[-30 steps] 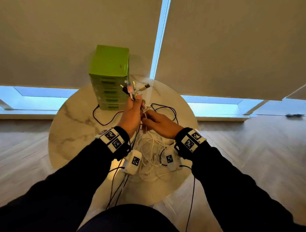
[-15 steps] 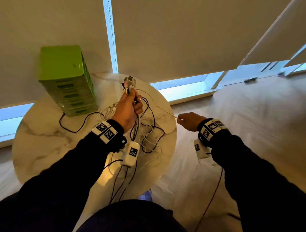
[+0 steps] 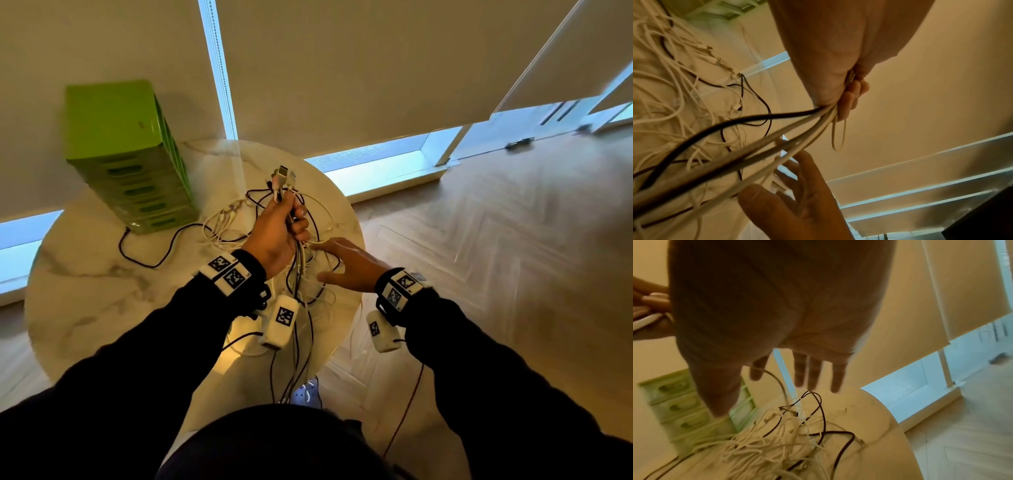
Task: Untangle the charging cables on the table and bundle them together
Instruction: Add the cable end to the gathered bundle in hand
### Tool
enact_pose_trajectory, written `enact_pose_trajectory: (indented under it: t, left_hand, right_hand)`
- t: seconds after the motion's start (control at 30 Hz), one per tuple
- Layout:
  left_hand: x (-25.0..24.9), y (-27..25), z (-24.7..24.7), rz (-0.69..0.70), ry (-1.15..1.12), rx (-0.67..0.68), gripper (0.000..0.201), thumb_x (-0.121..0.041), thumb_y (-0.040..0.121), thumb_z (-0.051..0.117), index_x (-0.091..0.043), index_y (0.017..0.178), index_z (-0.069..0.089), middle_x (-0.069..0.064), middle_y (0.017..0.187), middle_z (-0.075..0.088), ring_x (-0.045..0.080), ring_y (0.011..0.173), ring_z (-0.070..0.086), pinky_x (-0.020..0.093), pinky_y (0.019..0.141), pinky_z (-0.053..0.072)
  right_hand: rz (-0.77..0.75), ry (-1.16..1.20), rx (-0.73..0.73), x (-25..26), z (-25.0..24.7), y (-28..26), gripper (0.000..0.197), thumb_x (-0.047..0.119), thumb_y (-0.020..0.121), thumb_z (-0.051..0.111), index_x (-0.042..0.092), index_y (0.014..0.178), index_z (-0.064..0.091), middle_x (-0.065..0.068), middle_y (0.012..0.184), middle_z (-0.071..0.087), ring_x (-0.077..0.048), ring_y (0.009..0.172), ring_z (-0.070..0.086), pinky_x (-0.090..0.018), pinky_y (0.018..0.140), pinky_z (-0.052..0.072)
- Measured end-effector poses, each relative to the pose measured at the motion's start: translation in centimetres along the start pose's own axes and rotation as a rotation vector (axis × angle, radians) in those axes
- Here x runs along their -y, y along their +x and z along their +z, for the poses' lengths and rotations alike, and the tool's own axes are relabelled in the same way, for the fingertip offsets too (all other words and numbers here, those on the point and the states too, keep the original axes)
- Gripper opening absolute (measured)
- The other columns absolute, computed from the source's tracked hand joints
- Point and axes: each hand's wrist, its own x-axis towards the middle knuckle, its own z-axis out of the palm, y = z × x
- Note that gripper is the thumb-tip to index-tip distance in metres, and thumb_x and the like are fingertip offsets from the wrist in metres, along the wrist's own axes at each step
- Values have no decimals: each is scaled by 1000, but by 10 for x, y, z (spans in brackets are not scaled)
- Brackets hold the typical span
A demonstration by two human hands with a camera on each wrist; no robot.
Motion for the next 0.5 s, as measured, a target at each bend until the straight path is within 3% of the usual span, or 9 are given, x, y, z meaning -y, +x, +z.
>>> enact_pose_trajectory:
  t: [0.03,0.07,0.1,0.17,0.23,0.3,0.4,0.43,0.5]
  left_hand:
    - [1,2,-3,2,-1,-3,29,-27,110,34,-16,85,44,-2,70,43,7,52,33,20,49,29]
    - [1,3,-6,9,21,-12,29,-28,110,35,-15,87,45,-2,70,43,8,54,33,20,50,30]
    - [3,6,-9,19,57,-29,28,-29,110,35,-12,92,48,-3,70,43,9,55,32,21,50,30]
    - [5,13,-17,52,138,-116,32,-31,110,35,-4,104,51,-3,69,43,9,55,33,24,53,31]
    - [6,18,-23,103,230,-245,35,-30,111,34,-7,93,52,-2,66,41,8,52,34,25,53,30]
    - [6,22,-29,144,361,-347,38,-31,110,33,-5,93,54,-2,64,38,8,51,34,25,52,30]
    - [7,23,-37,154,473,-416,36,-33,110,33,-18,81,48,-3,64,37,8,51,33,24,52,29]
    - [7,24,-40,151,445,-405,36,-33,110,32,-19,80,46,-4,65,37,7,51,32,23,51,28]
    - [3,24,-43,144,316,-362,34,-32,110,32,-20,80,45,-5,63,37,6,47,29,22,49,26]
  right_hand:
    - [-99,5,-21,4,1,-1,46,40,90,71,24,131,55,-6,133,54,-16,121,50,-12,102,35]
    - [-168,27,-39,10,3,0,32,36,93,69,19,119,61,-6,126,57,-16,116,53,-11,98,37]
    - [-189,49,-40,16,4,0,23,36,95,66,16,107,62,-5,115,61,-18,106,57,-18,93,44]
    - [-134,88,-18,28,2,1,26,37,101,57,12,93,59,-5,90,63,-21,83,60,-35,79,52]
    - [-103,105,-38,35,-4,1,30,36,104,50,9,91,59,-6,81,61,-21,75,58,-38,73,50]
    - [-137,111,-104,41,-12,-1,30,34,105,48,9,92,59,-6,81,61,-22,75,54,-31,72,46]
    - [-90,76,-207,42,-29,-2,27,33,107,44,15,88,51,-3,77,57,-17,71,48,-19,67,39]
    - [-17,11,-203,36,-33,-2,27,35,107,41,17,90,50,-3,79,60,-19,73,51,-21,72,42]
    - [235,-253,-12,15,-39,0,31,43,107,31,22,101,54,-1,97,69,-26,97,63,-42,103,40]
